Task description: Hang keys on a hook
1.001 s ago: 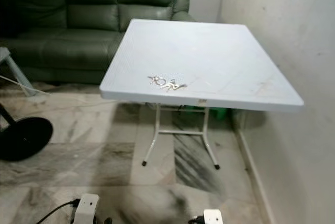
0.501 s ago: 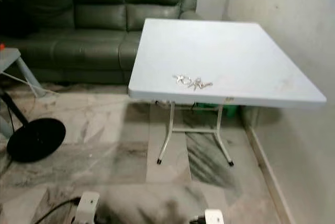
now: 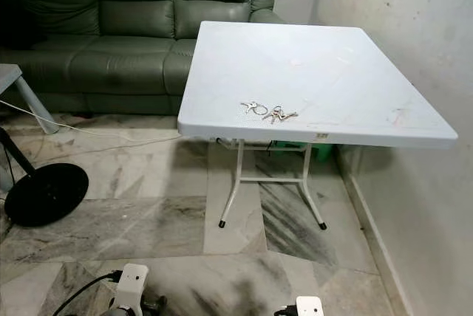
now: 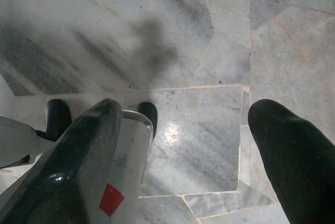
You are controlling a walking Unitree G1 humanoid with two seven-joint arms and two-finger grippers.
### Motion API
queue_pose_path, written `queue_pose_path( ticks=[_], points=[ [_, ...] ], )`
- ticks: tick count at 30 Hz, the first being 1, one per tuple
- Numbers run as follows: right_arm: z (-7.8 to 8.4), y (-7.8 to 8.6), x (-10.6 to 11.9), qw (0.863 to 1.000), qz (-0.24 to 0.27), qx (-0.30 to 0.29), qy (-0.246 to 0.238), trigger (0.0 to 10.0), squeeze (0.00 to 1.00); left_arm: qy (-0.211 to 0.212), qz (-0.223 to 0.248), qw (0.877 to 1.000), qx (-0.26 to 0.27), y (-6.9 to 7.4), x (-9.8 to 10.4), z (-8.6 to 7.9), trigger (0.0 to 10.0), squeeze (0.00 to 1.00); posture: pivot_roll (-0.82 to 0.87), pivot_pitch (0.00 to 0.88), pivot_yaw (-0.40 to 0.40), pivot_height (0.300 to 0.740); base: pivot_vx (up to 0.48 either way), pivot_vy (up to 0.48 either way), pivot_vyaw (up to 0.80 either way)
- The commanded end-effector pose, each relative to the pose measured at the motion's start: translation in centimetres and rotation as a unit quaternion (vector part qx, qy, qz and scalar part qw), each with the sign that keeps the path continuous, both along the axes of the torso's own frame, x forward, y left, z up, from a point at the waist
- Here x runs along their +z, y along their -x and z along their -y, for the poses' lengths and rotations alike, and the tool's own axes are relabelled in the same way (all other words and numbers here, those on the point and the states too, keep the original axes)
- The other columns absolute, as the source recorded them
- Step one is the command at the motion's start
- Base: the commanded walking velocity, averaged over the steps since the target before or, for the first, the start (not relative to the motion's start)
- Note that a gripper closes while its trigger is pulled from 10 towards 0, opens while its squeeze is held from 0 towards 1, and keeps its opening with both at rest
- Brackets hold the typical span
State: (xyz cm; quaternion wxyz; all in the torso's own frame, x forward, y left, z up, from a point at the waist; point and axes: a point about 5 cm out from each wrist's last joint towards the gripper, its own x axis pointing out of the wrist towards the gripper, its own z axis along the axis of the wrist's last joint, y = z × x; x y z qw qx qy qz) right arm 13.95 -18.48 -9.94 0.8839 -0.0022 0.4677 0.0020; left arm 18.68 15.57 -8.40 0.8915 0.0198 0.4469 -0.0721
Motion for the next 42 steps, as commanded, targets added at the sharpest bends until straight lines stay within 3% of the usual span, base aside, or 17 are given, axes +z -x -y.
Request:
queue_pose_path(
  ticks=[1,6,9,12,22,35,42],
  points=[
    [0.2,-0.1,0.1,1.0,0.005,0.003,0.003,10.0,0.0,0.007,0.008,1.0,0.0,-0.4,0.2,0.2,10.0,0.0,-0.03,0.0,-0.052,0.74,0.0,-0.48,0.0],
    [0.2,-0.1,0.1,1.0,0.005,0.003,0.001,10.0,0.0,0.007,0.016,1.0,-0.001,-0.6,0.3,0.4,10.0,0.0,-0.03,0.0,-0.052,0.74,0.0,-0.48,0.0],
    [0.2,-0.1,0.1,1.0,0.005,0.002,0.002,10.0,0.0,0.027,0.021,0.999,0.024,-1.0,0.5,0.6,10.0,0.0,-0.03,0.0,-0.051,0.74,0.0,0.0,0.0],
    [0.2,-0.1,0.1,1.0,0.005,0.002,0.002,10.0,0.0,0.011,0.031,0.999,0.008,-1.5,0.8,0.7,10.0,0.0,-0.03,0.0,-0.051,0.74,0.0,0.0,0.0],
    [0.4,-0.1,0.2,1.0,0.01,0.0,0.002,10.0,0.0,0.023,0.051,0.998,0.01,-2.5,1.4,1.1,10.0,0.0,-0.04,0.0,-0.047,0.74,0.0,0.0,0.0],
    [0.2,-0.1,0.1,1.0,0.009,0.003,-0.001,10.0,0.0,0.043,0.05,0.998,0.01,-2.4,1.4,1.6,10.0,0.0,-0.04,0.0,-0.045,0.74,0.0,0.0,0.0],
    [0.2,0.0,0.1,1.0,0.008,0.004,0.0,10.0,0.0,0.033,0.052,0.998,0.01,-2.5,1.4,1.5,10.0,0.0,-0.03,0.0,-0.046,0.74,0.0,0.379,0.0]
  ],
)
